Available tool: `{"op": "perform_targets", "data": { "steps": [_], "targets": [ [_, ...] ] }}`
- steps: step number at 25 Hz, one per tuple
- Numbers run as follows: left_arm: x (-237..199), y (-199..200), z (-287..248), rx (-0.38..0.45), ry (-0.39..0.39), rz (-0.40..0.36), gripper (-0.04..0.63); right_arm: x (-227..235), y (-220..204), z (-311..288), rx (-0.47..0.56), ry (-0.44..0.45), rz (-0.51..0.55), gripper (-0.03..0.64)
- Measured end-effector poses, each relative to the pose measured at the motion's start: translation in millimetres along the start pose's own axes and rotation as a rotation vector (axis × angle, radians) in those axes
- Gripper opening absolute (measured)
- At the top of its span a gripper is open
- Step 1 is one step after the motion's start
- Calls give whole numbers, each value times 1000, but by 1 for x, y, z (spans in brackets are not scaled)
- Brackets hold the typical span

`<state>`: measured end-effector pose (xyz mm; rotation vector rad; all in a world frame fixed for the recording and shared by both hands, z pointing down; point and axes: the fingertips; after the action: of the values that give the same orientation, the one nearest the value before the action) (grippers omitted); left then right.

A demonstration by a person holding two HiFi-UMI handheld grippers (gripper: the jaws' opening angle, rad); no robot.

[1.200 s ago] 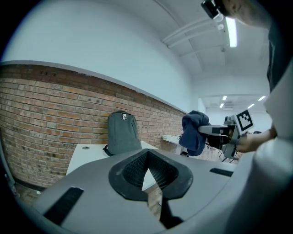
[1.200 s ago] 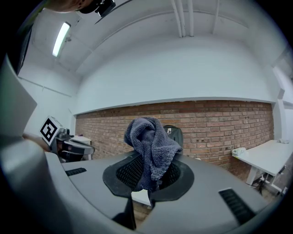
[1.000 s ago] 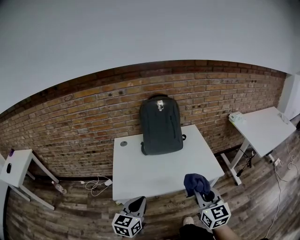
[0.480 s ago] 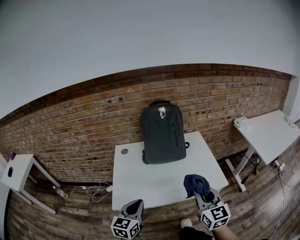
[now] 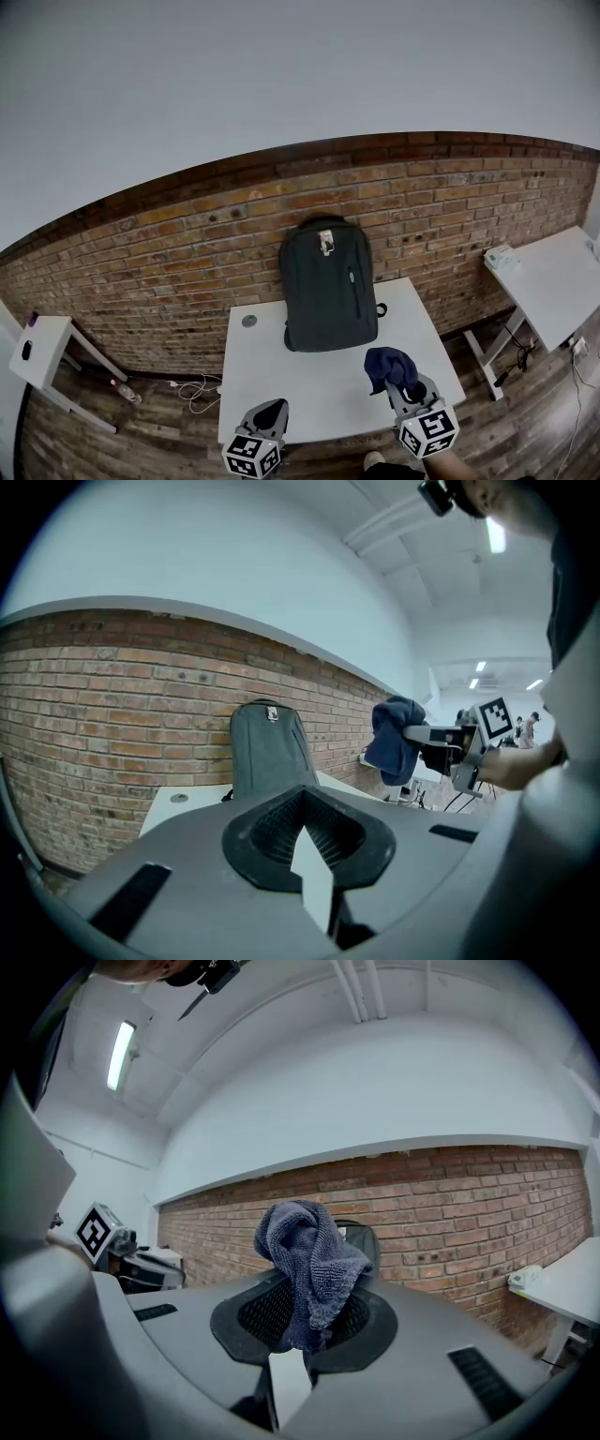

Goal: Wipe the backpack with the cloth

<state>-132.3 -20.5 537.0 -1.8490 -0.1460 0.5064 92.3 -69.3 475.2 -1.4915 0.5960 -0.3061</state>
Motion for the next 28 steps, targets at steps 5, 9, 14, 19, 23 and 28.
{"op": "perform_targets", "data": {
  "steps": [5, 9, 14, 19, 23, 28],
  "targets": [
    [-5, 15, -35, -9, 31, -6, -18, 26, -1, -37, 9, 38, -10, 54],
    [-7, 26, -63, -12, 50, -16, -18, 50, -6, -60, 12, 52, -21, 54],
    [0, 38, -102, -30, 57, -16, -18, 80, -17, -84, -8, 61, -30, 54],
    [3, 47, -141, -35, 63, -17, -18, 102, -20, -101, 2, 113, -18, 54],
    [11, 54, -164, -44, 83, -52, -18, 122, -28, -112, 3, 136, -42, 54],
    [12, 64, -176, -54, 107, -72, -18, 133, -32, -125, 1, 161, -53, 54]
  ]
}}
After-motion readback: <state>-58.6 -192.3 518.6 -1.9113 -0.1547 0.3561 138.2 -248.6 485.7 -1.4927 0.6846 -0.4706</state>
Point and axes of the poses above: the fingertips, and each gripper's own axes: z backward along the fingers, x to its right, y out of its top, and after that the axes turned 10 degrees about z, right-handed
